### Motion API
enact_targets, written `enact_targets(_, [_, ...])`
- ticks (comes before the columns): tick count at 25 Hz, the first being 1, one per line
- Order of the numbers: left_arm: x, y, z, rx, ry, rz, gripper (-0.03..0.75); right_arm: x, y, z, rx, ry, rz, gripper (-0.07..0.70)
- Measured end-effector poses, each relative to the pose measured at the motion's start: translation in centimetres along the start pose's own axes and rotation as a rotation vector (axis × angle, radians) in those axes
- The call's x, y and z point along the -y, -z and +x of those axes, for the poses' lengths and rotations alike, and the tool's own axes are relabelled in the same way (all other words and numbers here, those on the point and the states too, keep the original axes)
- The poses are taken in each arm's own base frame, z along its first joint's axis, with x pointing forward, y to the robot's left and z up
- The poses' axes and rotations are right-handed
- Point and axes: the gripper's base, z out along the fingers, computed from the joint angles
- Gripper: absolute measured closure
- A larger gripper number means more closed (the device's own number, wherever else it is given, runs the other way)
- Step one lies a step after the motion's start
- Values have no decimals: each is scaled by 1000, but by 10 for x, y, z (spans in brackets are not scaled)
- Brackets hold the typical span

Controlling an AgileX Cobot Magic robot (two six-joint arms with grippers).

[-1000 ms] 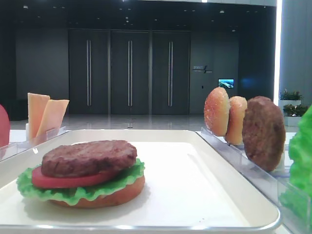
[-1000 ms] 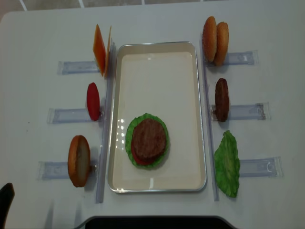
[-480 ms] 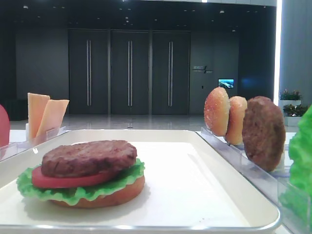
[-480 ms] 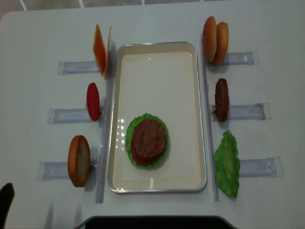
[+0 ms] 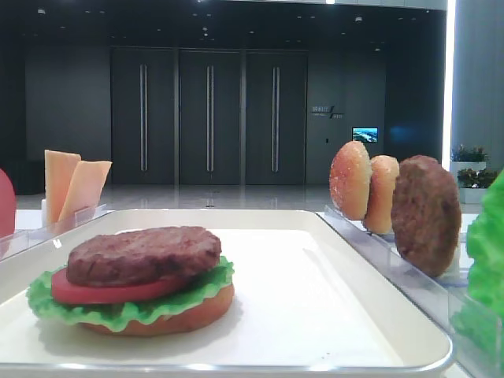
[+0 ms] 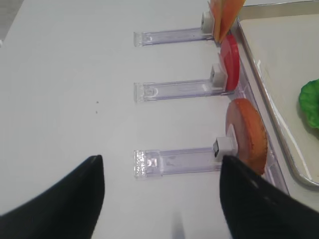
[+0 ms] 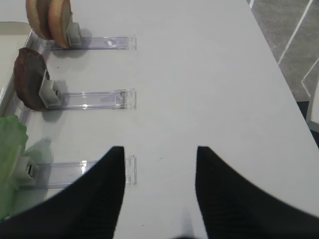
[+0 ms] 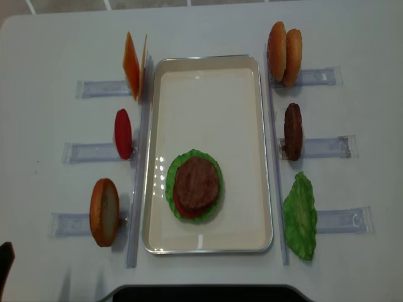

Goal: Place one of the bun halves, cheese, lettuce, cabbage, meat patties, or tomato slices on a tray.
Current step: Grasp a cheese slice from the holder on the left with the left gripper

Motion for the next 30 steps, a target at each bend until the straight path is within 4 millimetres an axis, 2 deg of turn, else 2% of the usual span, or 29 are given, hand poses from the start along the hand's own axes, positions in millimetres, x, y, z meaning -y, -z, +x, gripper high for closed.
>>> enact_targets(5, [-2,0,-2,-30,9,-17,177,0,0,0,0,0,0,313])
enact_targets(10, [-1,-12,-18,-162,56,-21,179,0,0,0,0,0,0,313])
enact_targets(13, [0,-26,-39,-217,89,-26,178,0,0,0,0,0,0,313])
enact_targets(17, [1,-49,-78,-257,109,-26,178,0,0,0,0,0,0,313])
enact_targets(21, [4,-89,-118,-361,102,-28,179,0,0,0,0,0,0,313])
enact_targets(28, [12,-185,-183,-509,85,-33,235,0,0,0,0,0,0,313])
enact_targets(30, [15,-215,-195,-551,80,-36,245,0,0,0,0,0,0,313])
